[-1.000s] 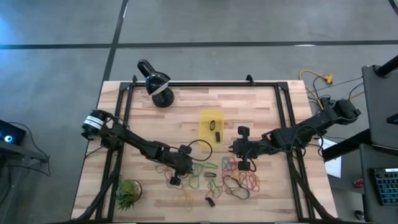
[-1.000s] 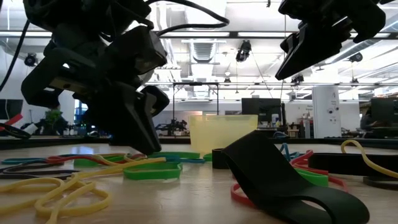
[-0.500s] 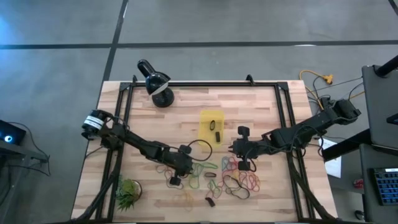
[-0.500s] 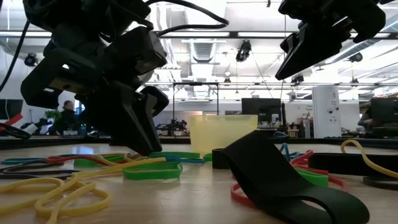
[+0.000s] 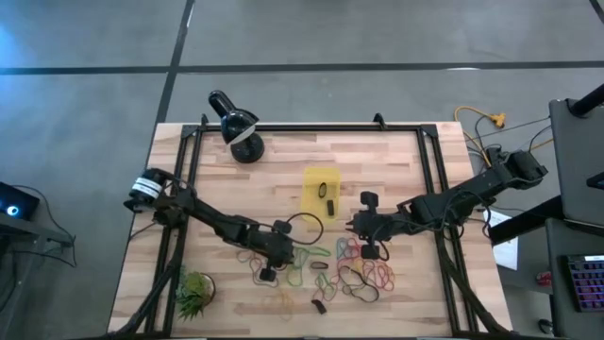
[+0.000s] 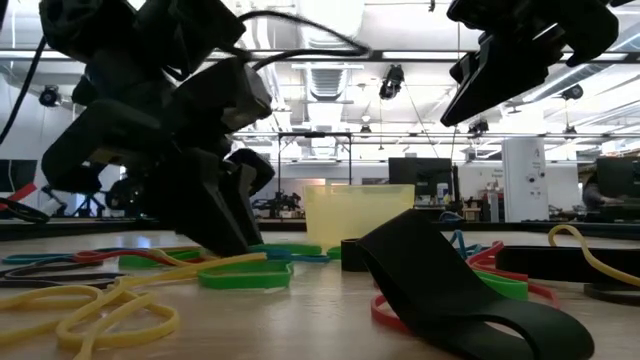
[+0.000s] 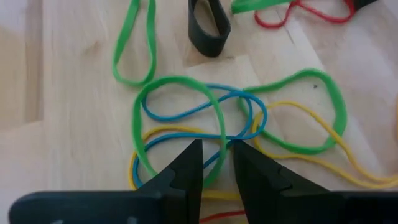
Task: Pick and place rubber bands into bin
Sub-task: Put the green rubber band into the yellow bin
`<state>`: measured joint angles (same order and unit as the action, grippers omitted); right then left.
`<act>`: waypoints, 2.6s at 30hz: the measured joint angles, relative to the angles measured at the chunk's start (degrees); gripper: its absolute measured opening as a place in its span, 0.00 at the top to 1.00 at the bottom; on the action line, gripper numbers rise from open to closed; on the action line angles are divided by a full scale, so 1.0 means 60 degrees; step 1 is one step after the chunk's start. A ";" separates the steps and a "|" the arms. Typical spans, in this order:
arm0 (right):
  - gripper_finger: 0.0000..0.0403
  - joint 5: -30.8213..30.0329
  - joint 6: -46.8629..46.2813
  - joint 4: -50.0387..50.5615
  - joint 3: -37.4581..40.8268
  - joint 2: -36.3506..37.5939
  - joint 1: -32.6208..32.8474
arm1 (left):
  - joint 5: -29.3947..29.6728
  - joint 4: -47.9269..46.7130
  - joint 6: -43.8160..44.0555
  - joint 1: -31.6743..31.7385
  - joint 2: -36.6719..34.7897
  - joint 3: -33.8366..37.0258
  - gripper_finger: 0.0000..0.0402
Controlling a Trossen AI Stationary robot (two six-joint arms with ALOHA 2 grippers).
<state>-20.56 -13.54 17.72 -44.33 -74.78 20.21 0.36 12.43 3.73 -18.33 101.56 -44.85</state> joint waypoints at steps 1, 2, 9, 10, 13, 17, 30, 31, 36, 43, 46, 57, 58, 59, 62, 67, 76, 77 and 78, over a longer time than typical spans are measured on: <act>0.86 0.0000 0.0000 0.0000 0.0002 0.0000 0.0015 | 0.0000 -0.0004 0.0004 0.0000 0.0000 -0.0009 0.81; 0.86 -0.0003 0.0000 0.0000 0.0002 0.0000 0.0036 | 0.0000 -0.0014 0.0004 0.0000 0.0000 -0.0012 0.81; 0.86 0.0000 0.0000 -0.0003 0.0043 0.0000 0.0093 | 0.0004 -0.0073 -0.0006 0.0018 -0.0040 -0.0009 0.86; 0.86 -0.0001 0.0000 -0.0002 0.0057 0.0000 0.0094 | 0.0004 -0.0069 -0.0007 0.0024 -0.0040 -0.0009 0.88; 0.86 0.0000 -0.0092 -0.0008 0.0110 0.0000 0.0094 | 0.0001 -0.0073 -0.0007 0.0036 -0.0040 -0.0009 0.93; 0.86 -0.0003 -0.0185 -0.0015 0.0198 0.0000 0.0094 | 0.0002 -0.0073 -0.0004 0.0040 -0.0047 -0.0009 0.99; 0.86 -0.0003 -0.0475 -0.0040 0.0461 0.0000 0.0094 | 0.0002 -0.0080 -0.0011 0.0040 -0.0514 -0.0227 0.99; 0.86 -0.0003 -0.0474 -0.0040 0.0468 0.0000 0.0094 | 0.0004 -0.0075 -0.0027 0.0040 -0.0596 -0.0241 0.99; 0.86 -0.0003 -0.0470 -0.0056 0.0495 0.0000 0.0094 | 0.0006 -0.0107 -0.0262 0.0040 -0.1087 -0.0243 0.99; 0.86 -0.0025 -0.0484 -0.0091 0.0576 0.0000 0.0094 | 0.1189 -0.0084 -0.0702 0.0043 -0.1686 -0.0273 0.99; 0.86 -0.0069 -0.0498 -0.0173 0.0617 0.0000 0.0094 | 0.2180 -0.0024 -0.1261 0.0055 -0.1941 -0.0348 0.99; 0.86 -0.0073 -0.0321 -0.0609 0.0676 0.0004 0.0094 | 0.5137 0.2221 -0.4302 0.0670 -0.1974 -0.0362 0.99; 0.86 -0.0073 -0.0321 -0.0594 0.0676 0.0004 0.0094 | 0.5022 0.2341 -0.4362 0.0829 -0.1971 -0.0355 0.99; 0.86 -0.0075 -0.0321 -0.0600 0.0676 0.0004 0.0094 | 0.4799 0.2391 -0.4364 0.1020 -0.1971 -0.0355 0.99; 0.86 -0.0076 -0.0317 -0.0597 0.0676 0.0004 0.0094 | 0.4319 0.2353 -0.4144 0.1548 -0.1894 -0.0327 0.99; 0.86 -0.0076 -0.0313 -0.0594 0.0676 0.0004 0.0094 | 0.4061 0.2429 -0.3927 0.2206 -0.1399 -0.0348 0.99; 0.86 -0.0076 -0.0273 -0.0560 0.0676 0.0004 0.0094 | 0.3909 0.3396 -0.3945 0.2441 -0.0198 -0.0363 0.99; 0.86 -0.0076 -0.0248 -0.0561 0.0676 0.0004 0.0094 | 0.3902 0.3410 -0.3942 0.2437 -0.0140 -0.0386 0.98; 0.86 -0.0076 -0.0244 -0.0561 0.0677 0.0004 0.0094 | 0.3843 0.3432 -0.3942 0.2437 -0.0107 -0.0398 0.97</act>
<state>-21.02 -15.00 14.35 -40.26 -74.76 20.78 23.42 33.02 -19.92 -3.70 100.92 -47.24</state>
